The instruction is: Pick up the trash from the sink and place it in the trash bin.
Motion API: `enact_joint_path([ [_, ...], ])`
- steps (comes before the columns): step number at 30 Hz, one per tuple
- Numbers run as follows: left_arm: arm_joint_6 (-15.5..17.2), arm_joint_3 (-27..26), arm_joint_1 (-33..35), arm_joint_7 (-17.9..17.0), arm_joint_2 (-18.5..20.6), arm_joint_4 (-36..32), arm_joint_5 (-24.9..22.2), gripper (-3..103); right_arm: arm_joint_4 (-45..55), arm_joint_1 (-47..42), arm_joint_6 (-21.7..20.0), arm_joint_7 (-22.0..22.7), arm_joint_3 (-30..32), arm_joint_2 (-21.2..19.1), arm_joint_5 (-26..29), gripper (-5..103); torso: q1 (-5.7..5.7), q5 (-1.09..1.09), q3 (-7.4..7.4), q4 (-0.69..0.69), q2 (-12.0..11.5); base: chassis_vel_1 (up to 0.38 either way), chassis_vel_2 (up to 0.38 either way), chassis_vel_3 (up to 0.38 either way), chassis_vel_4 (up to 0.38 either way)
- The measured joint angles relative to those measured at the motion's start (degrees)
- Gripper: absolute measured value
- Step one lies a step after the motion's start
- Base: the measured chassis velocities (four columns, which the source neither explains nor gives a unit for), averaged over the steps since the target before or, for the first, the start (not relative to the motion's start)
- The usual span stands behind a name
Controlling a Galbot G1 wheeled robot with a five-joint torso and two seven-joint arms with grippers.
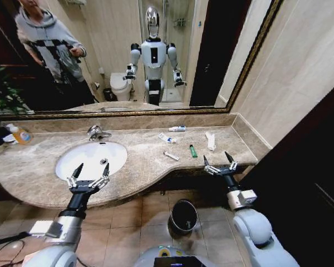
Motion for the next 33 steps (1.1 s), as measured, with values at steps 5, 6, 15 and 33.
enact_joint_path([
  [5,0.0,0.0,0.0,0.0,0.0,0.0,0.0,100,1.0,-1.2,-0.4,0.1,-0.7,-0.2,-0.1,100,0.0,0.0,0.0,0.0,0.0,0.0,0.0,0.0,0.0],
  [6,0.0,0.0,0.0,0.0,0.0,0.0,0.0,100,1.0,-1.2,-0.4,0.1,-0.7,-0.2,-0.1,100,0.0,0.0,0.0,0.0,0.0,0.0,0.0,0.0,0.0],
  [15,0.0,0.0,0.0,0.0,0.0,0.0,0.0,100,2.1,-1.5,-1.2,0.4,-0.5,-0.1,0.1,100,0.0,0.0,0.0,0.0,0.0,0.0,0.0,0.0,0.0],
  [33,0.0,0.0,0.0,0.0,0.0,0.0,0.0,100,-2.2,2.2,-1.6,1.2,-0.3,-0.8,2.2,100,0.0,0.0,0.0,0.0,0.0,0.0,0.0,0.0,0.0],
])
